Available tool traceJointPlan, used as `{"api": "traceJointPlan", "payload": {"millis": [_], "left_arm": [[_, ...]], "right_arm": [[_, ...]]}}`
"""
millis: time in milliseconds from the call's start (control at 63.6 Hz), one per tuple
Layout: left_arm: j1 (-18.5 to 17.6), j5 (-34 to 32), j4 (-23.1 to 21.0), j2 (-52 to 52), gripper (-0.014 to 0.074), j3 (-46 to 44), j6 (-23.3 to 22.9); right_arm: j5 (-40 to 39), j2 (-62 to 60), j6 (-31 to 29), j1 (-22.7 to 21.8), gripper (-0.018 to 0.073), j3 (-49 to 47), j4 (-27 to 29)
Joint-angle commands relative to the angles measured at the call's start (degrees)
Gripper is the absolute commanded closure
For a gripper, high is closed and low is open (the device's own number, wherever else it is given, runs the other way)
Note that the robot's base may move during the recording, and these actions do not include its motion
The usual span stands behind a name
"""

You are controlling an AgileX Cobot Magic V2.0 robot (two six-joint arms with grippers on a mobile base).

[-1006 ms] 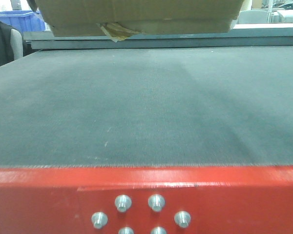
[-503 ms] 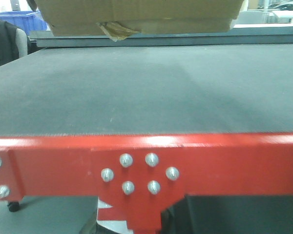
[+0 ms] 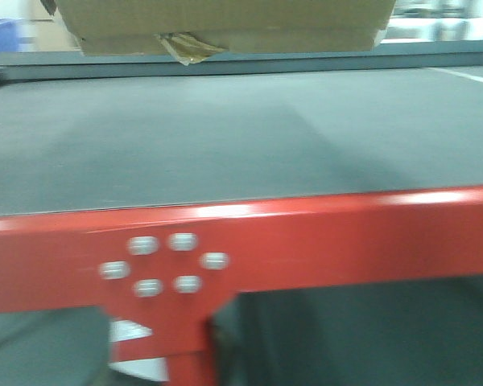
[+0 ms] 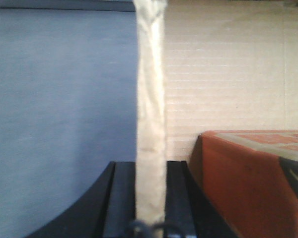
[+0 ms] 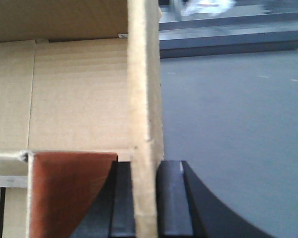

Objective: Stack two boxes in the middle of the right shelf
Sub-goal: 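Hold the box stack and drive the base away from the table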

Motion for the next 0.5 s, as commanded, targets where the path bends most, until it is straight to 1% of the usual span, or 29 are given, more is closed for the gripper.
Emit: {"api": "traceJointPlan", "payload": {"millis": [0, 487], "left_arm": [[0.2, -0.7, 1.7, -0.7, 0.0708, -0.6, -0.1], [0.2, -0.7, 1.7, -0.7, 0.0708, -0.6, -0.1]], "right_arm": [[-4.2, -1.5, 0.6, -0.7, 0.0721, -1.1, -1.5], [-4.2, -1.5, 0.6, -0.7, 0.0721, -1.1, -1.5]]}}
